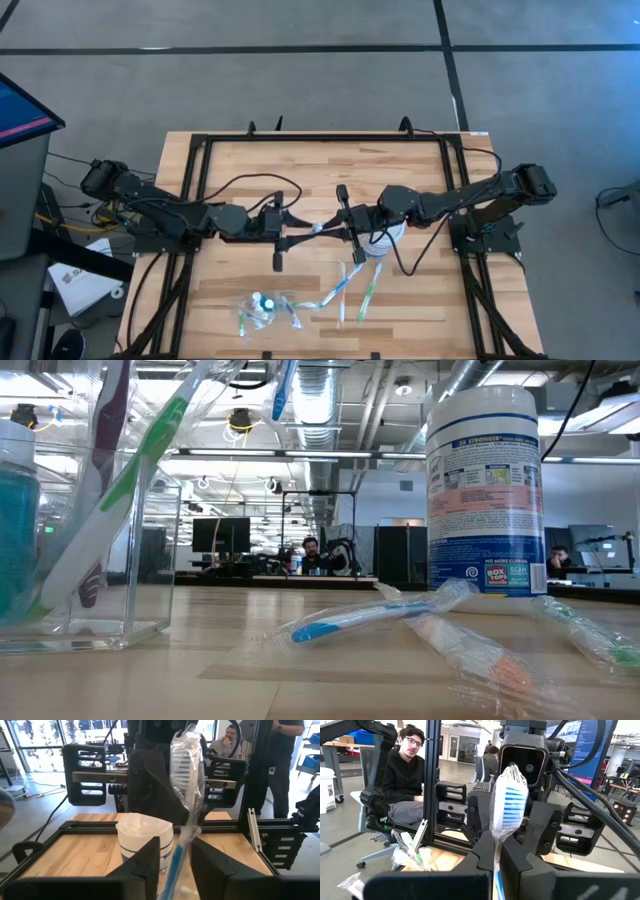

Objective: Pick & Place toothbrushing station
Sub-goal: Put the left blue toothbrush into the transparent organizer

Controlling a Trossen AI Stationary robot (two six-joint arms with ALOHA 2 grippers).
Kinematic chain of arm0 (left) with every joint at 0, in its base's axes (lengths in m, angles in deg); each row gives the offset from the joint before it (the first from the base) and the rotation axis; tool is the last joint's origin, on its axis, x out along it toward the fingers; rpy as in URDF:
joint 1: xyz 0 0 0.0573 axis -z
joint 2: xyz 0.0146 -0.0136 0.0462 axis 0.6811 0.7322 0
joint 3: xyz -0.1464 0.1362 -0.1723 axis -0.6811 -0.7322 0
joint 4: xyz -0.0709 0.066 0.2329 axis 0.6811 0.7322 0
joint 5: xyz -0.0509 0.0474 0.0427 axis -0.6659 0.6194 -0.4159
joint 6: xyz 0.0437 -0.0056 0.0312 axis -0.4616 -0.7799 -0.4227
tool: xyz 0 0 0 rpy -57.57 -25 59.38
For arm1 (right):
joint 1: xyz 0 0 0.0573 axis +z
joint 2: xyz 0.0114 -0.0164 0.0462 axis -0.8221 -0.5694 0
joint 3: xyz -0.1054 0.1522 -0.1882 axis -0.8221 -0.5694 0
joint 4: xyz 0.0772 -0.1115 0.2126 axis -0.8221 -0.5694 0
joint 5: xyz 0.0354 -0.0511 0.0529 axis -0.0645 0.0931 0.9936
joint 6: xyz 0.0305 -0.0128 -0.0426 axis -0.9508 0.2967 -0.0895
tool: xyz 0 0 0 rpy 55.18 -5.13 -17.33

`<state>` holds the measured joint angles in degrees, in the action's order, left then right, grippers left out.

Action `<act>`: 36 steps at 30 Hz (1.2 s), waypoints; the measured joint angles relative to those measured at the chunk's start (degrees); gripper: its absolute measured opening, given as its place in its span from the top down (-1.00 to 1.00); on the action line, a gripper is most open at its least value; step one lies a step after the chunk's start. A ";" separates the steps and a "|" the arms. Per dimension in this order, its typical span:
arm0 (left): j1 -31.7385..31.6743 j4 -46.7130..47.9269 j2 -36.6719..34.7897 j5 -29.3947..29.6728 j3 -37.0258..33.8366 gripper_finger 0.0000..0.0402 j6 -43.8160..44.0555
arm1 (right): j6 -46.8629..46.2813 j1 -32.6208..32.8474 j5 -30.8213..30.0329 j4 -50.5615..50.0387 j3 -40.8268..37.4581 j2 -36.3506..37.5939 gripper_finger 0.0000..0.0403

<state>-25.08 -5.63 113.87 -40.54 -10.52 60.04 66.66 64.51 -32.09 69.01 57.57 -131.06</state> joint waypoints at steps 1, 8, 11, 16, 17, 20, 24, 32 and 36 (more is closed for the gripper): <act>0.00 0.00 0.00 -0.14 0.00 0.56 0.00 | 0.00 0.00 0.00 0.00 0.00 0.00 1.00; 0.02 0.04 0.00 -1.06 0.00 0.93 -2.23 | -0.23 -0.01 -0.11 -0.09 0.00 0.00 1.00; 0.02 0.04 0.00 -1.65 0.00 0.95 -2.23 | -0.24 -0.02 -0.04 -0.09 0.00 0.00 1.00; 0.02 0.02 0.00 -1.60 -0.02 0.97 -2.94 | -0.50 -0.04 0.04 -0.11 0.00 0.02 1.00; 0.02 0.00 0.00 -1.60 -0.02 0.97 -4.01 | -0.50 -0.04 0.04 -0.11 0.00 0.02 1.00; 0.02 -0.09 0.00 -1.38 -0.02 0.88 -4.39 | -0.44 -0.07 0.02 -0.11 0.00 0.02 1.00; 0.00 -0.67 0.00 -0.76 -0.02 0.64 -3.91 | -0.22 -0.07 0.02 -0.09 0.00 0.02 1.00; -0.52 -1.94 0.00 -0.78 -0.02 0.50 -4.04 | -0.26 -0.07 0.00 0.10 0.00 0.02 1.00; -1.29 -2.00 1.73 -1.37 -0.06 0.54 -3.91 | -0.15 -0.07 -0.28 -0.04 -0.02 0.02 1.00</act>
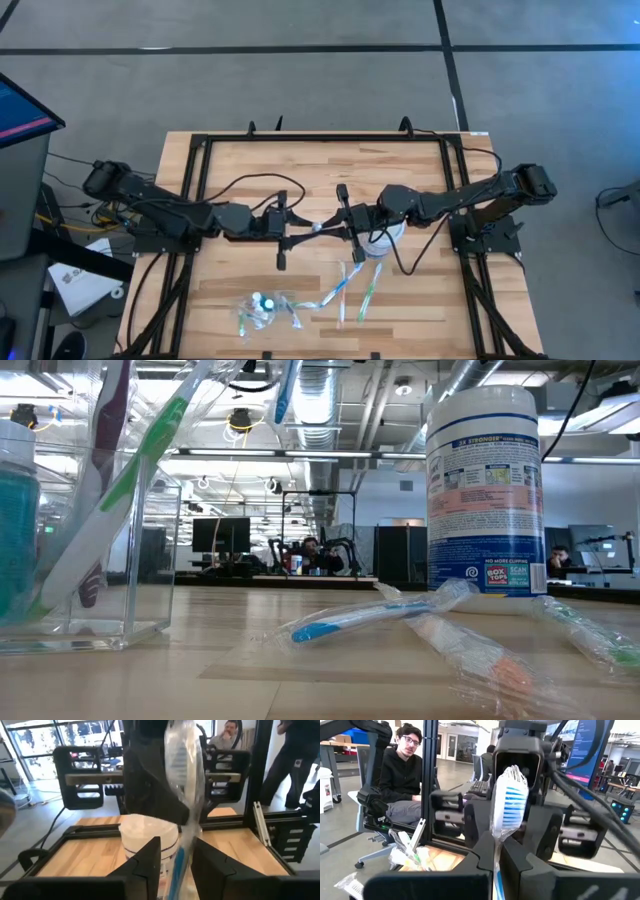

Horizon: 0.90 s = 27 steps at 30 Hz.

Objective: Pick & Place toothbrushing station
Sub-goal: Put the left blue toothbrush into the transparent organizer

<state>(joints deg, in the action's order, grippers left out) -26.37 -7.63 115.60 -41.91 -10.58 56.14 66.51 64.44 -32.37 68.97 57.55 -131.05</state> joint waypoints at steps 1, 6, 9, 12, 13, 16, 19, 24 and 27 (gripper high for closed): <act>-0.03 -0.43 0.46 -0.53 -0.01 0.55 -0.01 | 0.00 0.00 0.02 0.07 0.00 -0.02 1.00; -0.22 -1.44 1.47 -0.31 -0.01 0.61 -0.88 | 0.11 -0.27 0.08 -0.12 0.02 0.00 1.00; -0.20 -1.98 -0.08 0.07 0.01 0.68 -0.68 | -0.17 -0.35 0.04 -0.40 0.02 0.00 1.00; -0.17 -1.50 -0.53 -0.16 0.01 0.77 -0.64 | -0.26 -0.37 -0.17 -0.46 0.07 0.00 1.00; -0.15 -1.42 -0.53 -0.38 0.01 0.81 -0.66 | -0.30 -0.35 -0.15 -0.49 0.07 0.00 1.00; -0.29 -1.06 -0.55 -2.17 0.01 0.94 -0.88 | -0.69 -0.33 0.07 -0.65 0.07 0.00 1.00; -0.52 -0.92 -0.22 -3.48 0.01 0.93 -0.83 | -0.97 -0.26 0.25 -0.88 -0.01 0.00 0.99; -0.57 0.45 -0.22 -3.98 0.03 0.95 -0.54 | -0.96 -0.26 0.31 -1.08 -0.04 -0.06 0.98; -0.57 0.53 -0.22 -3.97 0.06 0.96 -0.47 | -0.94 -0.26 0.24 -1.01 -0.07 -0.08 0.95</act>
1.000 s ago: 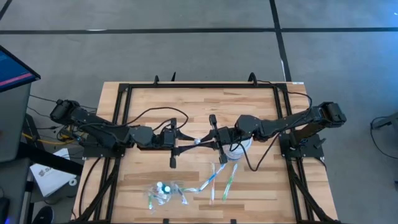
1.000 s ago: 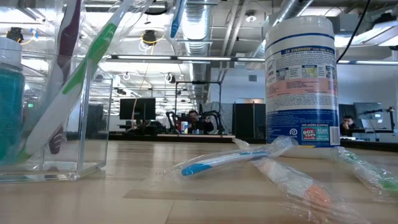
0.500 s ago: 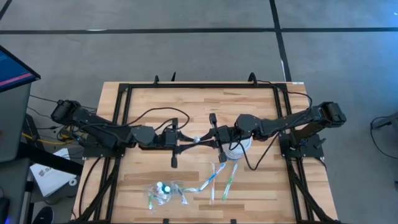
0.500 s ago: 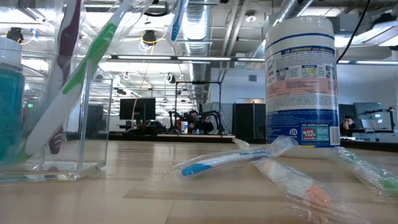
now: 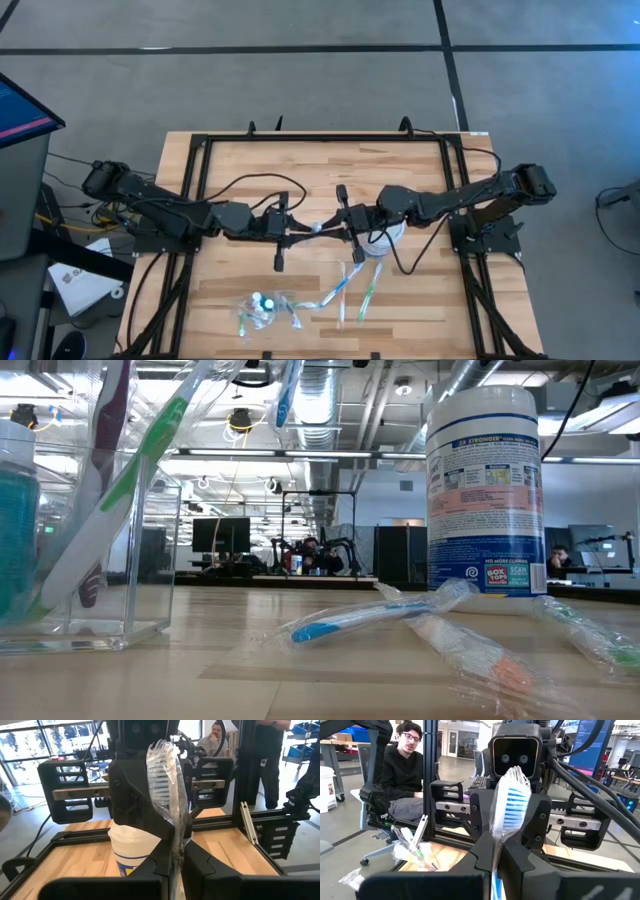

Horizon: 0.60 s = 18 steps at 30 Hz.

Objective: Pick & Place toothbrushing station
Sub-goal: Put the left blue toothbrush into the transparent organizer

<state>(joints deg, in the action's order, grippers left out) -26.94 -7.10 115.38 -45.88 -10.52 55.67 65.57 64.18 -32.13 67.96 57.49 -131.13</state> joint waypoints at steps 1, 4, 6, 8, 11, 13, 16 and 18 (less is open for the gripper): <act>0.00 0.07 0.00 0.09 0.00 0.96 0.02 | 0.00 0.00 -0.44 0.02 0.00 0.00 0.94; 0.00 0.06 -0.02 0.09 0.02 0.95 0.02 | 0.71 0.00 -1.18 0.49 -0.02 0.00 0.94; 0.00 0.05 -0.02 0.06 0.02 0.92 0.00 | 1.10 0.00 -1.18 0.76 -0.02 0.00 0.97; 0.00 0.03 -0.02 0.06 0.04 0.87 0.05 | 1.37 0.00 -1.20 0.88 -0.02 0.00 0.98; 0.00 0.14 -0.02 0.08 0.04 0.83 0.04 | 1.73 0.00 -1.24 1.15 -0.02 0.00 0.97; 0.00 0.22 -0.02 0.08 0.04 0.84 0.05 | 1.75 0.00 -1.24 1.16 -0.02 0.00 0.98; 0.00 0.29 -0.02 0.06 0.03 0.94 -0.06 | 1.57 0.00 -1.24 1.25 -0.02 0.00 0.98; 0.00 0.36 -0.02 0.06 0.02 0.96 -0.08 | 1.52 0.00 -1.22 1.15 -0.02 0.00 0.97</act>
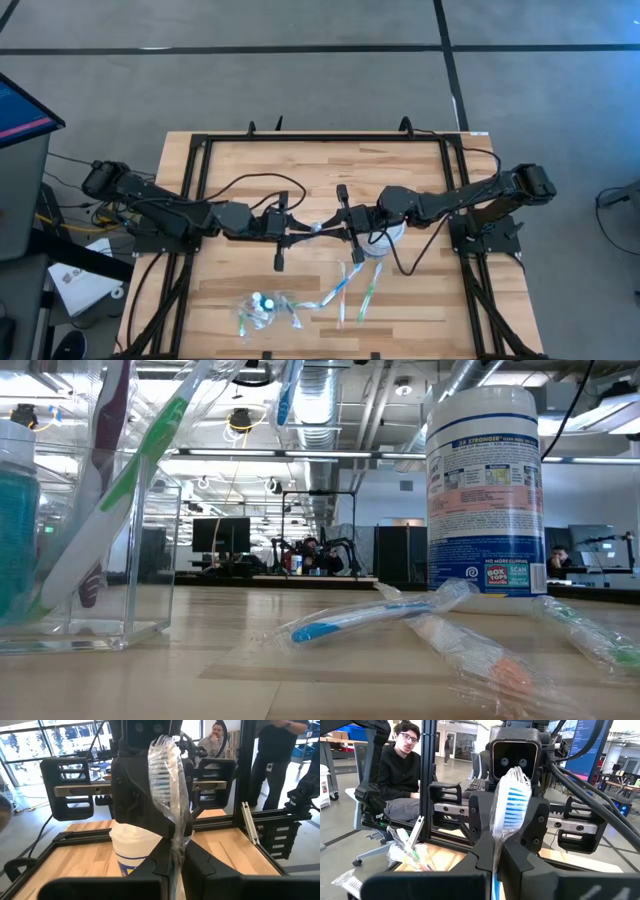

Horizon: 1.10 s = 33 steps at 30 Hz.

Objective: Pick & Place toothbrushing station
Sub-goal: Put the left blue toothbrush into the transparent organizer

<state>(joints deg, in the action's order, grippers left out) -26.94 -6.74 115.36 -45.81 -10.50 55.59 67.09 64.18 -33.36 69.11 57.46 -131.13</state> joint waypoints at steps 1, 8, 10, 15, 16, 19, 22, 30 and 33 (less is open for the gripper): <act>0.00 0.02 0.02 0.15 0.00 0.96 0.01 | -0.03 0.00 0.00 -0.13 0.00 0.00 0.97; 0.00 0.47 0.11 1.12 -0.04 0.97 0.12 | -0.41 0.00 -0.04 -1.41 0.07 0.00 0.86; 0.00 0.97 -0.04 1.11 -0.10 0.97 0.17 | -0.50 0.07 -0.11 -1.26 0.16 0.02 0.79; 0.05 0.98 -0.09 1.16 -0.11 0.97 0.12 | -0.54 0.09 0.04 -1.56 0.17 0.09 0.65; 0.04 1.10 -0.09 1.18 -0.11 0.97 0.12 | -0.39 0.09 0.07 -1.95 0.18 0.11 0.63; 0.04 1.35 -0.11 1.27 -0.13 0.97 0.10 | -0.39 0.09 0.27 -3.16 0.22 0.13 0.57; 0.62 2.66 -1.62 1.57 -0.20 0.97 -0.20 | -0.40 0.09 1.57 -4.17 0.23 0.14 0.50; 4.55 8.25 -5.82 5.38 -0.55 0.97 -0.09 | -2.55 0.09 1.75 -6.21 0.26 0.35 0.36; 6.28 8.34 -6.84 5.18 -1.36 0.97 -0.08 | -3.44 0.19 1.75 -7.74 0.22 0.35 0.33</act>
<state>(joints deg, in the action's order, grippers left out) -20.67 1.61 108.52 -40.63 -11.86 55.51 63.64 64.37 -31.61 61.37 57.68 -130.78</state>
